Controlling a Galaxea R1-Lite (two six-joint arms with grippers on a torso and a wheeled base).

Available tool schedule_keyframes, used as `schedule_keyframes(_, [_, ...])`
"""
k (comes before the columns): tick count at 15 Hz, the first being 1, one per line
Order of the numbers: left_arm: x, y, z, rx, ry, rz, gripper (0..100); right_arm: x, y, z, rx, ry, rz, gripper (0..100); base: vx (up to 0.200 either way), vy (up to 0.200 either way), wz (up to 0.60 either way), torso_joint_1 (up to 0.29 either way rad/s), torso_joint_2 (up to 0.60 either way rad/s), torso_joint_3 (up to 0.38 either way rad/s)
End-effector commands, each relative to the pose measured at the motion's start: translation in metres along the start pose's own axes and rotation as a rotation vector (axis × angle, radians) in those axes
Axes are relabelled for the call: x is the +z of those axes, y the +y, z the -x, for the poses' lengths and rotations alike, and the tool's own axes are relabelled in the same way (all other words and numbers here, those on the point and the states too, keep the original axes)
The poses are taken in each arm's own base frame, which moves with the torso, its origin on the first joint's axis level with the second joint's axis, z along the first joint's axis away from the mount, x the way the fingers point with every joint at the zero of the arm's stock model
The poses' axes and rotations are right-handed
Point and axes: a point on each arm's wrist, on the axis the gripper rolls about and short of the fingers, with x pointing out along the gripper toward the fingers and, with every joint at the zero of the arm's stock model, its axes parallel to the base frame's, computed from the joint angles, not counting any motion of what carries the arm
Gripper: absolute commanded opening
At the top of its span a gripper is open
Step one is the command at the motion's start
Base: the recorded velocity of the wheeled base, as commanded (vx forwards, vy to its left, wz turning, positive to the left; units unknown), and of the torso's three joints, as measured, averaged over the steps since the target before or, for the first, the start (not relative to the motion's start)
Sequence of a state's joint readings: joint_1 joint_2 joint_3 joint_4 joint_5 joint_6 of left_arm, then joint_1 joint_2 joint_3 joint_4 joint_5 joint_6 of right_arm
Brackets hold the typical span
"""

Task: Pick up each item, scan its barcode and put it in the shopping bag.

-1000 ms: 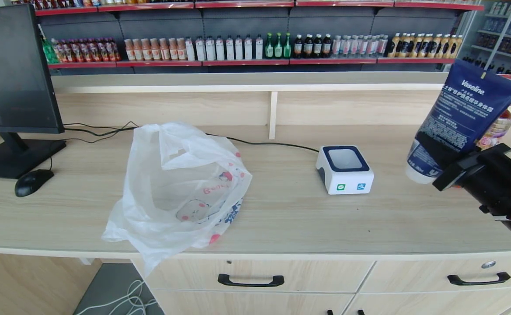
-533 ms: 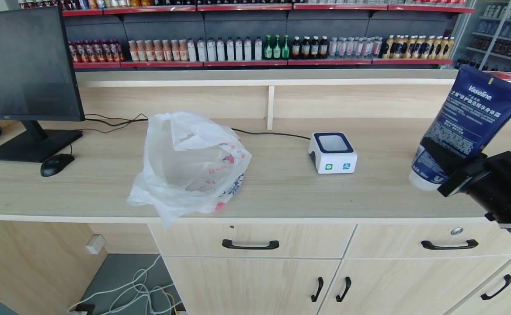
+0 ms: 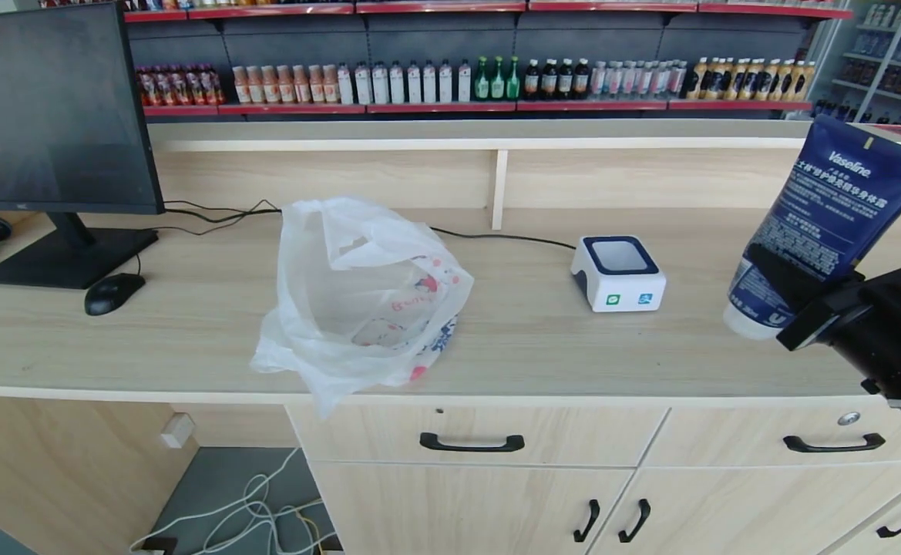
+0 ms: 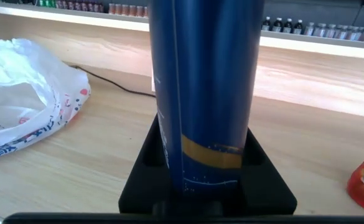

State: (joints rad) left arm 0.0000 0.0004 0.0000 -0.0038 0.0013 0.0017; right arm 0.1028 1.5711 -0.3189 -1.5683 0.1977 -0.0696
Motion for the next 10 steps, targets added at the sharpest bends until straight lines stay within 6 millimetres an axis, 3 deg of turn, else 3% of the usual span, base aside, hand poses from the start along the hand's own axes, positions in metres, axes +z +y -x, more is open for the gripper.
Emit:
schedule_keyframes(1, [0.0001, 0.0, 0.0, 0.0, -0.001, 0.0, 100, 0.0005, 0.0003, 0.0016, 0.0, -0.001, 0.001, 0, 0.0, 0.2, 0.0, -0.007, 0.01, 0.007])
schedule_keyframes(10, [0.0001, 0.0, 0.0, 0.002, -0.001, 0.003, 100, 0.0033, 0.0041, 0.0008, 0.017, -0.014, -0.001, 0, 0.0, 0.2, 0.0, 0.001, 0.0, 0.002])
